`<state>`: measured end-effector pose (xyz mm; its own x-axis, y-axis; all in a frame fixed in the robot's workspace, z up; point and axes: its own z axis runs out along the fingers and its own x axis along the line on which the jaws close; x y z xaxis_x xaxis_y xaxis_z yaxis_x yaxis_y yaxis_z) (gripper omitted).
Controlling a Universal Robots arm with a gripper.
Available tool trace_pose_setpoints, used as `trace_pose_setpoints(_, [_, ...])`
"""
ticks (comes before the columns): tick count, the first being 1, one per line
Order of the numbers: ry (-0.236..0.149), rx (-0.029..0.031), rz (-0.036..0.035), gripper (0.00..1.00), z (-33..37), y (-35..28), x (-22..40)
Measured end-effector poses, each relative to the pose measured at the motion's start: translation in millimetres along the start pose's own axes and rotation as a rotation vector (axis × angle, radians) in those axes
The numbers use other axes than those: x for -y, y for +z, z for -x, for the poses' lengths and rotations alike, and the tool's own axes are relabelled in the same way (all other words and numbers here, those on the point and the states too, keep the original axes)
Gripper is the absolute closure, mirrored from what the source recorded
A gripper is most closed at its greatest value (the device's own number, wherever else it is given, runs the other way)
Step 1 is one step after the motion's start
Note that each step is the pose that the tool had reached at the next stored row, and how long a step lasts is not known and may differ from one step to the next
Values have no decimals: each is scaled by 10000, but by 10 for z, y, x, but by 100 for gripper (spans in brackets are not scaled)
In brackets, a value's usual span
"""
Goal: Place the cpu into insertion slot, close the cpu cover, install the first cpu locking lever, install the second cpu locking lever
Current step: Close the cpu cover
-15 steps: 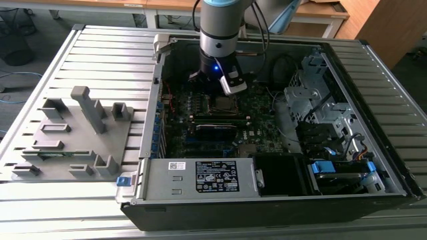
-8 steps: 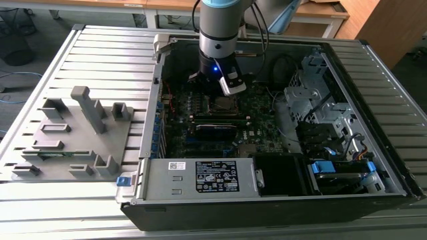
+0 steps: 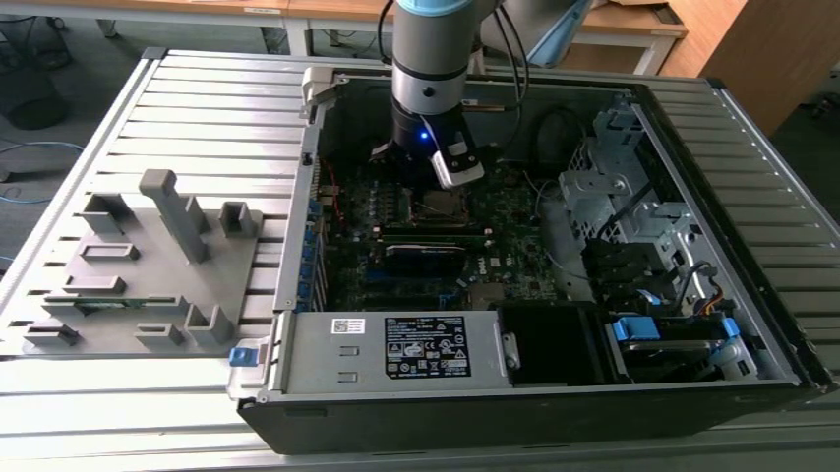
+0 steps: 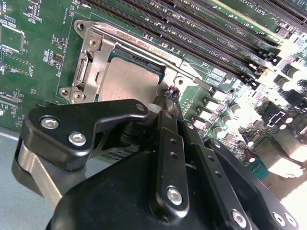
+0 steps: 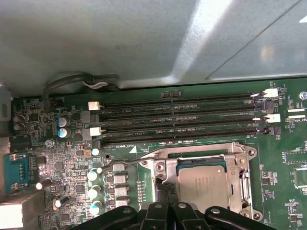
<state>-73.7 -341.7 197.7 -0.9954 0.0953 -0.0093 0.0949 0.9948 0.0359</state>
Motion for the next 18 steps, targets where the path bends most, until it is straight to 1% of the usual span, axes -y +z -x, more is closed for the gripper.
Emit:
trace_pose_setpoints(4, [1, 2, 3, 89, 0, 1, 0])
trace_pose_setpoints(7, [0, 10, 17, 89, 2, -12, -3])
trace_pose_setpoints(9, [1, 2, 3, 89, 1, -29, -2])
trace_pose_setpoints(12, [1, 2, 3, 89, 1, -59, -3])
trace_pose_setpoints(16, [0, 2, 3, 89, 1, -118, -5])
trace_pose_setpoints(18, [0, 3, 6, 89, 2, -120, -5])
